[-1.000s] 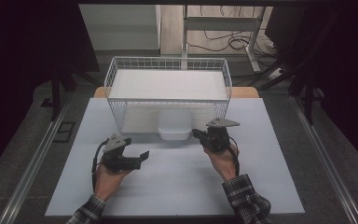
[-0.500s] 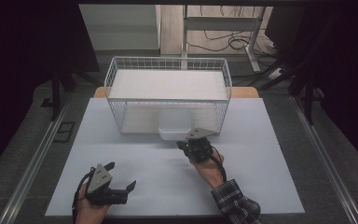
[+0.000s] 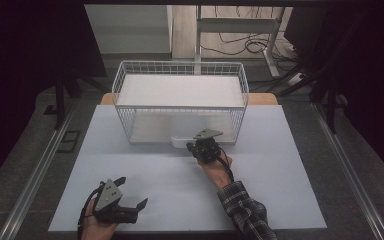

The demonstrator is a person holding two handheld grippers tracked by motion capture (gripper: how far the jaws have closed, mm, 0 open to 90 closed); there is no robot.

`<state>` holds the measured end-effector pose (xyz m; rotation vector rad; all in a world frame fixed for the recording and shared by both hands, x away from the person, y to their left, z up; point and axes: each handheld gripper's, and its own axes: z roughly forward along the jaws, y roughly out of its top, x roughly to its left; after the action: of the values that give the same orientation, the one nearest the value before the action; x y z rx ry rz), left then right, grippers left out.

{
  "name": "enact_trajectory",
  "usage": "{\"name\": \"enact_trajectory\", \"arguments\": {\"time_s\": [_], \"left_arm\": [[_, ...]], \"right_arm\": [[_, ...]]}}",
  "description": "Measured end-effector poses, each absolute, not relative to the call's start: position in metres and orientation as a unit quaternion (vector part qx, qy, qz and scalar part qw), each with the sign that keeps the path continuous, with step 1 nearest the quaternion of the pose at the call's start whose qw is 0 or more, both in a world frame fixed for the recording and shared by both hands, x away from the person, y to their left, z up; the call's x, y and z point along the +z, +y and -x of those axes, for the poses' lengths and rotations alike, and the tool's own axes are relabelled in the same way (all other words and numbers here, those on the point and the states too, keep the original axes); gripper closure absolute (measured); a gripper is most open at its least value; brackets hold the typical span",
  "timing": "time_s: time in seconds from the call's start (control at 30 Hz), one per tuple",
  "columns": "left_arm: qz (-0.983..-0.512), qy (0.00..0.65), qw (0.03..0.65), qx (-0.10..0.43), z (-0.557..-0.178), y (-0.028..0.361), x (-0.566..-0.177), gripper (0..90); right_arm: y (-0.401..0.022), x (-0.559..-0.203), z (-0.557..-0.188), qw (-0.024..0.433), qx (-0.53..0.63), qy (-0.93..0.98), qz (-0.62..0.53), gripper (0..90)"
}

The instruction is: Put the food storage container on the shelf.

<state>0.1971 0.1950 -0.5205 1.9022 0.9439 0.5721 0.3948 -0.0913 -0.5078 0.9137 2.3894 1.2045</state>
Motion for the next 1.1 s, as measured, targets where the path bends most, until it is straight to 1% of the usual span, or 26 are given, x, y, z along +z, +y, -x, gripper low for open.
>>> {"name": "enact_trajectory", "arguments": {"time_s": [0.23,0.43,0.8,1.03,1.1], "left_arm": [[-0.768,0.383,0.459,0.228,-0.198,0.195,-0.521,1.4],[-0.778,0.372,0.446,0.241,-0.199,0.190,-0.524,1.4],[-0.773,0.376,0.452,0.237,-0.200,0.192,-0.523,2.0],[-0.774,0.376,0.451,0.236,-0.200,0.192,-0.523,2.2],[-0.776,0.379,0.449,0.229,-0.201,0.192,-0.523,2.6]], "right_arm": [[-0.086,-0.505,-0.404,0.164,0.417,0.835,-0.318,89.0],[-0.083,-0.505,-0.416,0.164,0.418,0.831,-0.328,89.0],[-0.078,-0.504,-0.433,0.177,0.410,0.829,-0.336,89.0],[-0.076,-0.505,-0.440,0.174,0.406,0.826,-0.350,89.0],[-0.076,-0.505,-0.441,0.174,0.404,0.825,-0.354,88.9]]}}
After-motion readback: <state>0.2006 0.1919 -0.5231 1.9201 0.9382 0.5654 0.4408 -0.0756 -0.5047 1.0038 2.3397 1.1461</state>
